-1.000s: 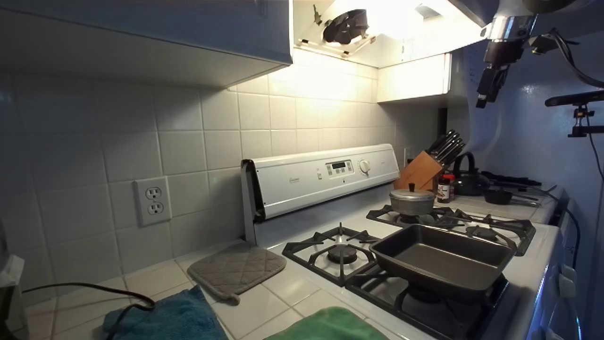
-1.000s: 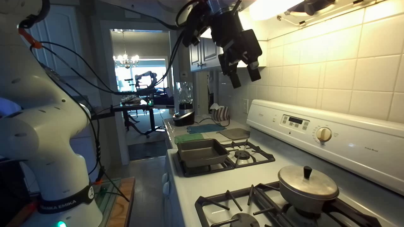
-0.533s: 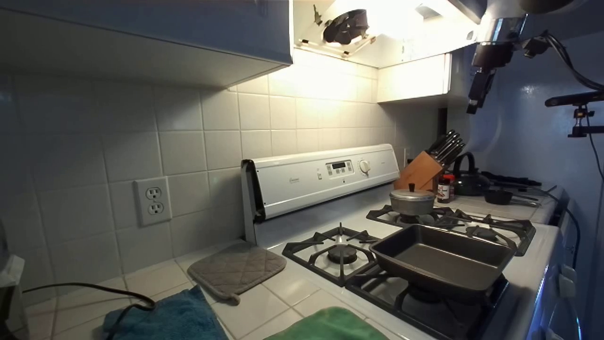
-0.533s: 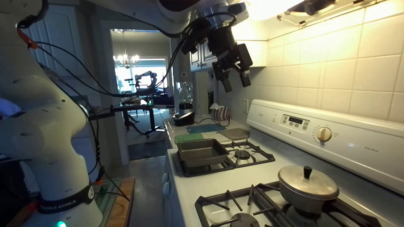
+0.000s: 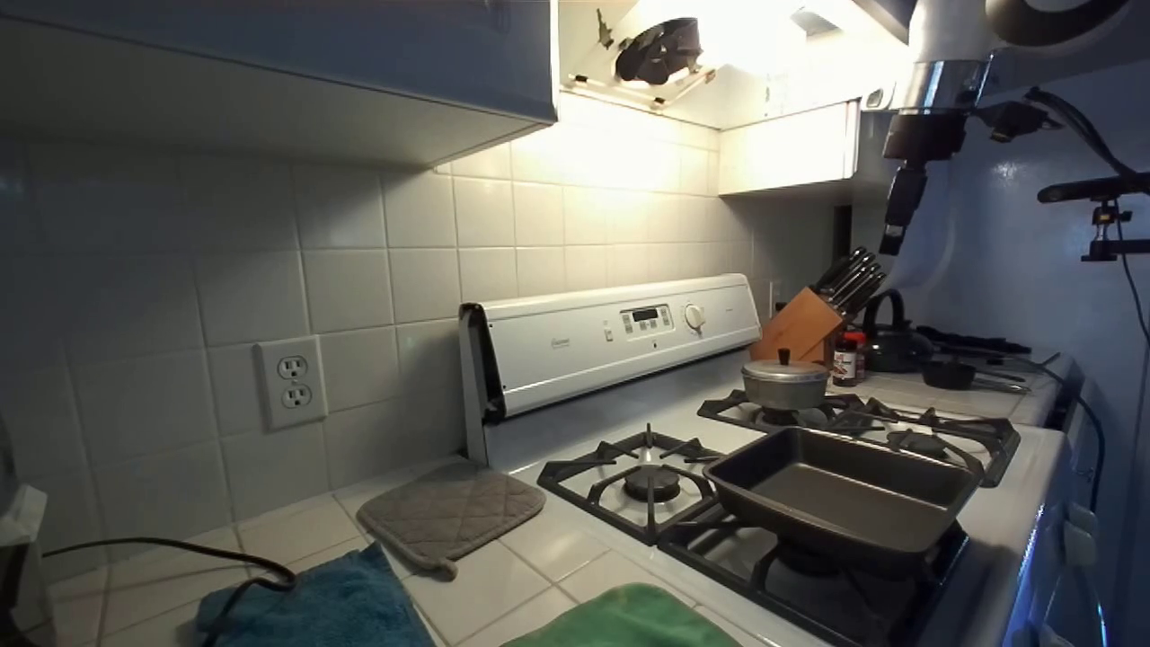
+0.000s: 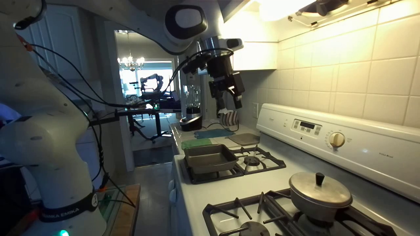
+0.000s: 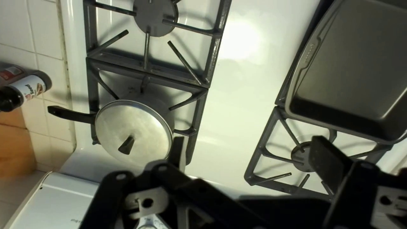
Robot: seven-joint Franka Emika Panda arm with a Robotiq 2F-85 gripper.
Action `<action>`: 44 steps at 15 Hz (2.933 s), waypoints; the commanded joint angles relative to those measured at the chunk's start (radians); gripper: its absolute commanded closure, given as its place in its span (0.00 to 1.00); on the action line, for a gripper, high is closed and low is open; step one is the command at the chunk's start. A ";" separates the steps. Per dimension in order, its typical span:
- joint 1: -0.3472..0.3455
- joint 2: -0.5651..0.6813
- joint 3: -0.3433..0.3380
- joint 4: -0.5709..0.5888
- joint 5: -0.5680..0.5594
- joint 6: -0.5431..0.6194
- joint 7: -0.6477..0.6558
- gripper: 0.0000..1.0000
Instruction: Move the baking pan backwards
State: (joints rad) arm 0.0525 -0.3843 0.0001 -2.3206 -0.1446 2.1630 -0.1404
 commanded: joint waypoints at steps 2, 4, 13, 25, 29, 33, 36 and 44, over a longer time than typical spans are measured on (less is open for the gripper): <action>-0.003 0.002 0.005 -0.021 0.014 0.006 -0.008 0.00; -0.002 0.002 0.005 -0.031 0.017 0.013 -0.010 0.00; 0.061 0.074 0.030 -0.063 0.104 0.027 -0.034 0.00; 0.068 0.246 0.044 -0.122 0.171 0.141 -0.045 0.00; 0.058 0.300 0.046 -0.160 0.163 0.242 -0.054 0.00; 0.058 0.350 0.053 -0.187 0.162 0.336 -0.074 0.00; 0.056 0.383 0.060 -0.190 0.156 0.374 -0.078 0.00; 0.050 0.436 0.067 -0.184 0.151 0.418 -0.078 0.02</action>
State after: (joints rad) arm 0.1181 0.0327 0.0549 -2.5092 -0.0031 2.5546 -0.1932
